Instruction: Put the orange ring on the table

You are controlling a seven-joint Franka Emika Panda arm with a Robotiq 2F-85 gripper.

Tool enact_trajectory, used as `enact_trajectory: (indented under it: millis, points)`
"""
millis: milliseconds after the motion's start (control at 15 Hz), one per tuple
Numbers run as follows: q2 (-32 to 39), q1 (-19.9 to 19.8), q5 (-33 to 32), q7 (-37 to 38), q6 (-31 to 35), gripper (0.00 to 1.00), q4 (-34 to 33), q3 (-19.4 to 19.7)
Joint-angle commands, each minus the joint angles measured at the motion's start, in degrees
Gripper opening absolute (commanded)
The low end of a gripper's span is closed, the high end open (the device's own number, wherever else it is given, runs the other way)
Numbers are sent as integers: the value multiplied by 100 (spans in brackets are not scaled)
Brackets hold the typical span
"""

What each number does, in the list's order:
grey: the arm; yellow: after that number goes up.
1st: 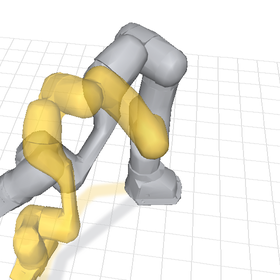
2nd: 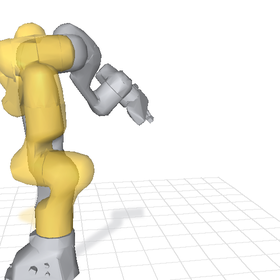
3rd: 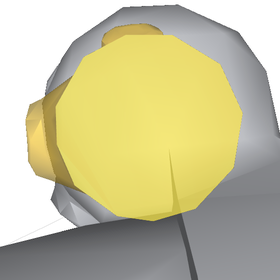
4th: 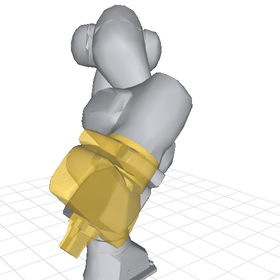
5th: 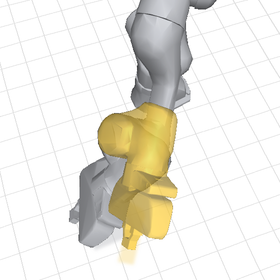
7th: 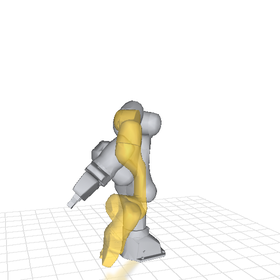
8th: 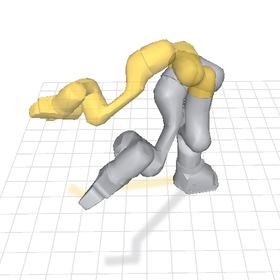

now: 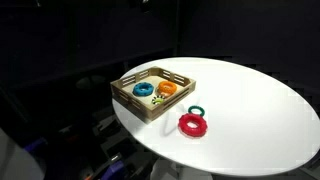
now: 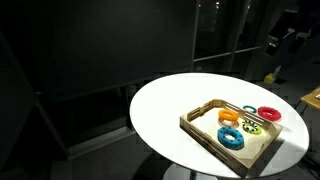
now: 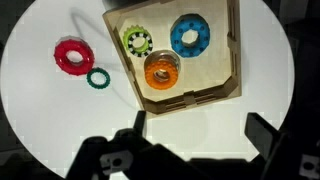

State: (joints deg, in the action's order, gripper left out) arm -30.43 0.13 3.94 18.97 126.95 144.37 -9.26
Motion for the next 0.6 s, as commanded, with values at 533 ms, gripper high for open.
enact_trajectory:
  millis: [533]
  points:
    - [279, -13, -82, 112, -180, 100, -229, 0]
